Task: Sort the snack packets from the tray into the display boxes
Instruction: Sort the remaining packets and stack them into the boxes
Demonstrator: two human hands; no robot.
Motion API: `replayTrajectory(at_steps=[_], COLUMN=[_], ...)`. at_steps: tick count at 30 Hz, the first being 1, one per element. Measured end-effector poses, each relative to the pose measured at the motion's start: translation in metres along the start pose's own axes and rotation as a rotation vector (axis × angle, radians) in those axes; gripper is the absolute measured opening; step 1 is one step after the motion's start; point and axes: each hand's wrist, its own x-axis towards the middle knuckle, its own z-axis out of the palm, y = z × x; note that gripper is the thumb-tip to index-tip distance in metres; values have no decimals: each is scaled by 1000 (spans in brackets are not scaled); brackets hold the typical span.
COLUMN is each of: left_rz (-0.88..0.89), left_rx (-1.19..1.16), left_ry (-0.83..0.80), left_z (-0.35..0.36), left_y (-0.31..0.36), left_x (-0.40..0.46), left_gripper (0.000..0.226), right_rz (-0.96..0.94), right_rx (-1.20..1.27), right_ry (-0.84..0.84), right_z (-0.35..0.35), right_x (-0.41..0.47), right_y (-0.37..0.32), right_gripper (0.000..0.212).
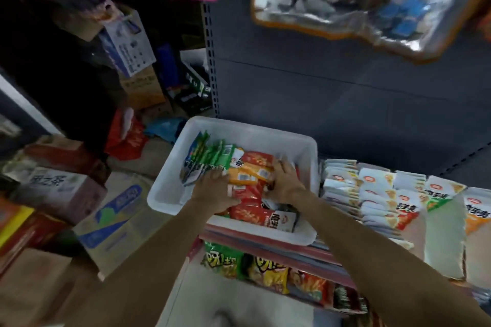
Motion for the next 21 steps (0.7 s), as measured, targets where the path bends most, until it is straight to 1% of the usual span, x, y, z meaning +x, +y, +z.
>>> replayTrajectory(at_steps=[3,5,6,9,10,11,12,15,18,20,21], left_rz=[27,35,31,12,9,10,10,11,14,6,-13], left_rx=[5,0,-14,-89,-109,-117,-116,-109,-123,-221,-336], left_ry=[6,10,15,46,55,62,62,76,87,111,148], left_z=[-5,-8,-8,-2,-1,0,0,1,1,1,-1], left_y=[1,1,1,-1,-2,-2,-2,0,0,0,1], left_x=[2,0,-1,-1,-1,-1,-1,-3,-4,-5,-6], left_gripper=[90,89,89,86,85,85,84,84,83,78,74], right_rz=[41,45,47,26,15,8,6,37,43,70,85], right_rx=[11,18,0,-68,-94,-112,-107,-2,-30,42,105], right_ry=[-32,-29,7,157,188,205,202,119,124,111,105], right_z=[2,7,11,20,22,23,23,17,15,16,14], right_x=[6,8,5,-5,-8,-11,-12,-18,-26,-31,-34], right_y=[4,1,-2,-7,-9,-10,-11,-16,-17,-17,-17], right_gripper=[118,111,102,61,51,46,46,52,62,73,76])
